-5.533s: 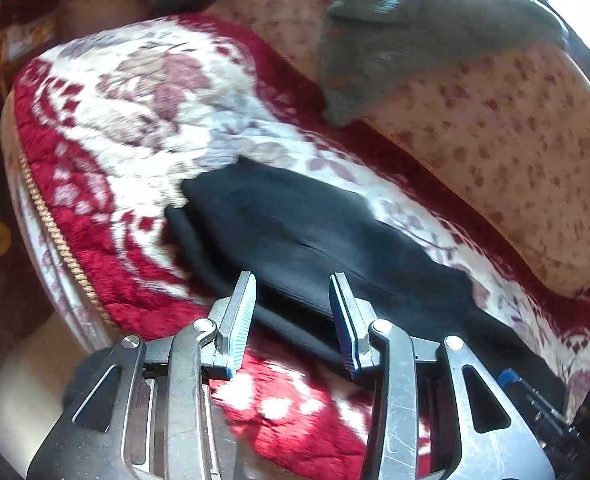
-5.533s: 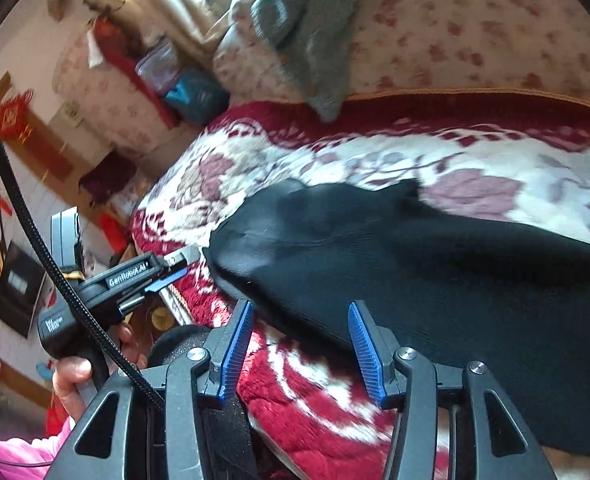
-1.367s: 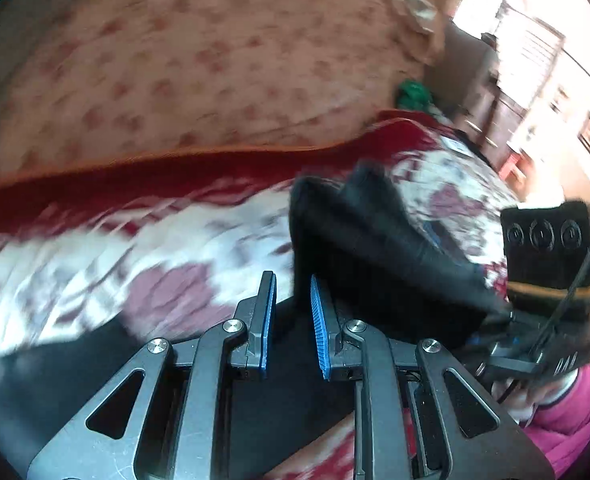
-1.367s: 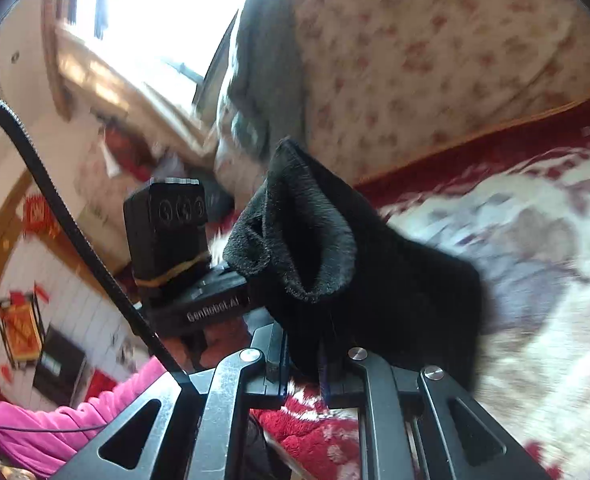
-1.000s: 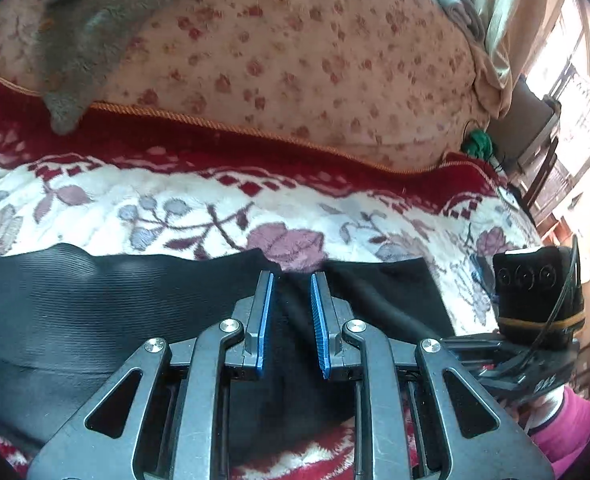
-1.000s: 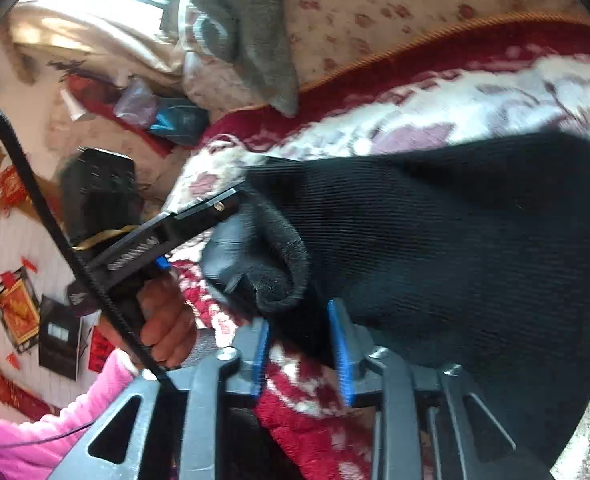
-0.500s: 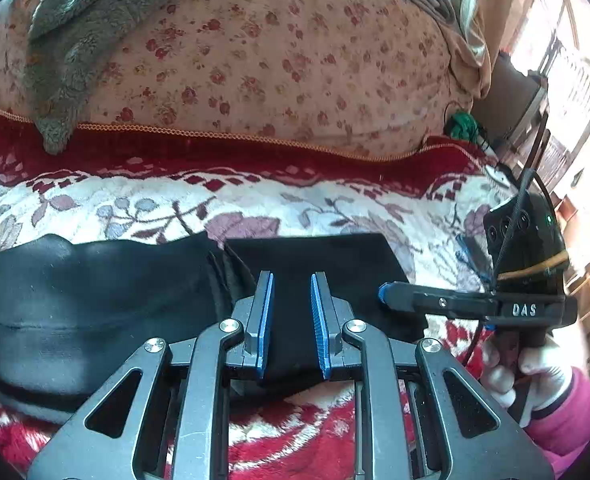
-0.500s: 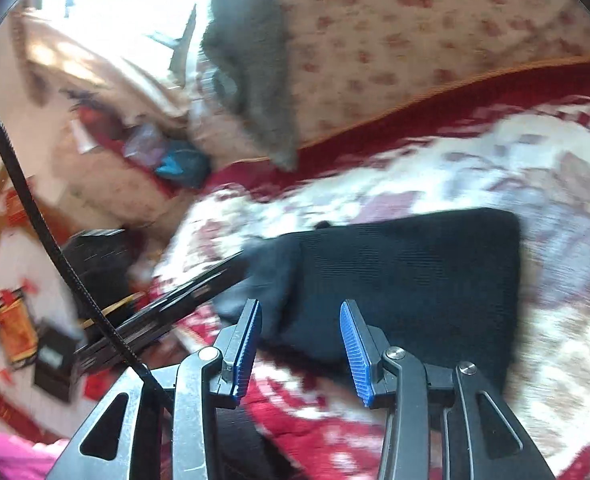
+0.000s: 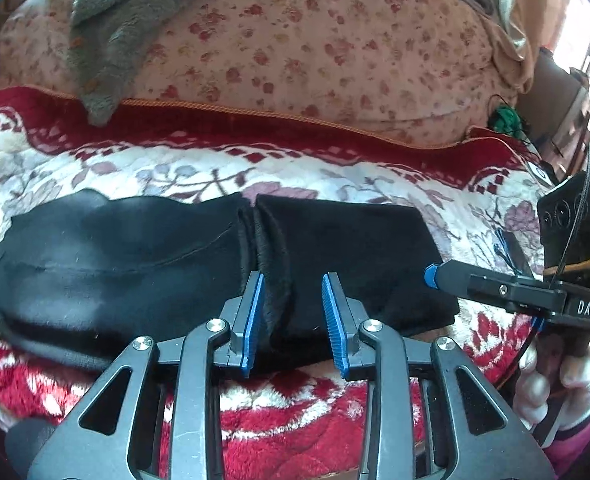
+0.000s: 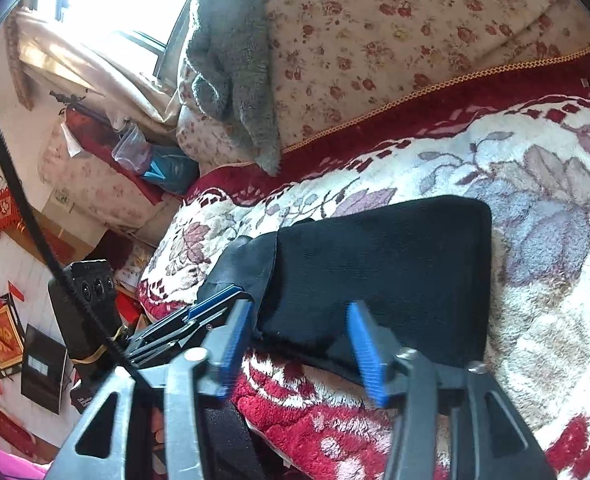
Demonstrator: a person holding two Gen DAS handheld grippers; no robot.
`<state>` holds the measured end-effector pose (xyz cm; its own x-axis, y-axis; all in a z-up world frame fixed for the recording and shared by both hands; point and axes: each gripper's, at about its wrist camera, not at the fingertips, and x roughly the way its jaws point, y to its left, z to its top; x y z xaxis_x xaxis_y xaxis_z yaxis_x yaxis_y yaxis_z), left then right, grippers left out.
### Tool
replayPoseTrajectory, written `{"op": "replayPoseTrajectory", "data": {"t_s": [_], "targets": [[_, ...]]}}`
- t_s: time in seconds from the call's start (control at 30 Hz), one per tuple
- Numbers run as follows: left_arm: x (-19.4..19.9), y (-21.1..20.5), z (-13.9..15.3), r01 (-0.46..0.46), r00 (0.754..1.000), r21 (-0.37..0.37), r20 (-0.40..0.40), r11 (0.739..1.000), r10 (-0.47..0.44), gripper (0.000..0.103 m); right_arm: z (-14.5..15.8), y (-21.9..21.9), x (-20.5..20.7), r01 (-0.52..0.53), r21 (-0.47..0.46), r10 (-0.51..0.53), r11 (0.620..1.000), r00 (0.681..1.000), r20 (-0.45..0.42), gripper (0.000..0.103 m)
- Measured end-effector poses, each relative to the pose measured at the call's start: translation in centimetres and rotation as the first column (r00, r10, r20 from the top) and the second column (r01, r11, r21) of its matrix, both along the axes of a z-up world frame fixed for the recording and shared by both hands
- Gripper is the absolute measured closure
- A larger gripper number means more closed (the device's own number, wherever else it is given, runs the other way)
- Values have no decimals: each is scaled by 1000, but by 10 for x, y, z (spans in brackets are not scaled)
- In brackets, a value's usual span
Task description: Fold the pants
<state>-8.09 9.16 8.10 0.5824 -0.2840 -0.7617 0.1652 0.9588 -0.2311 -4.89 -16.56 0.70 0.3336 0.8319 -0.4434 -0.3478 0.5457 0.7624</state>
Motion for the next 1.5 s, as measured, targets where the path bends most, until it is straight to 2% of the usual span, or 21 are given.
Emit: {"op": "replayPoseTrajectory", "data": {"t_s": [0.17, 0.5, 0.6, 0.77, 1.03, 1.23, 1.37, 1.43, 1.5], "targets": [[-4, 10, -1, -49, 999, -28, -15, 998, 48, 68, -2, 6, 0, -5, -19, 5, 1000, 1000, -6, 50], [-10, 32, 4, -127, 992, -16, -12, 992, 127, 68, 0, 30, 4, -57, -40, 57, 998, 998, -3, 50], [-10, 43, 2, -182, 983, 4, -37, 983, 182, 68, -1, 42, 7, -76, -48, 76, 996, 997, -4, 50], [-13, 67, -3, -253, 965, -43, -88, 967, 248, 67, -6, 60, 14, -106, -76, 106, 991, 994, -7, 50], [-25, 101, -1, -365, 929, -53, -90, 930, 359, 67, -4, 80, 21, -146, -88, 146, 985, 989, -8, 50], [-36, 132, 4, -455, 890, -42, -68, 890, 451, 67, 4, 101, 29, -173, -86, 174, 981, 985, 2, 50], [-42, 157, 2, -517, 855, -72, -90, 853, 510, 56, 10, 121, 33, -209, -96, 212, 973, 977, 19, 50], [-44, 166, 1, -545, 837, -88, -107, 834, 536, 56, 14, 129, 36, -226, -111, 231, 968, 972, 32, 50], [-45, 166, 3, -546, 836, -86, -107, 833, 537, 56, 19, 127, 37, -209, -114, 216, 971, 975, 54, 50]]}}
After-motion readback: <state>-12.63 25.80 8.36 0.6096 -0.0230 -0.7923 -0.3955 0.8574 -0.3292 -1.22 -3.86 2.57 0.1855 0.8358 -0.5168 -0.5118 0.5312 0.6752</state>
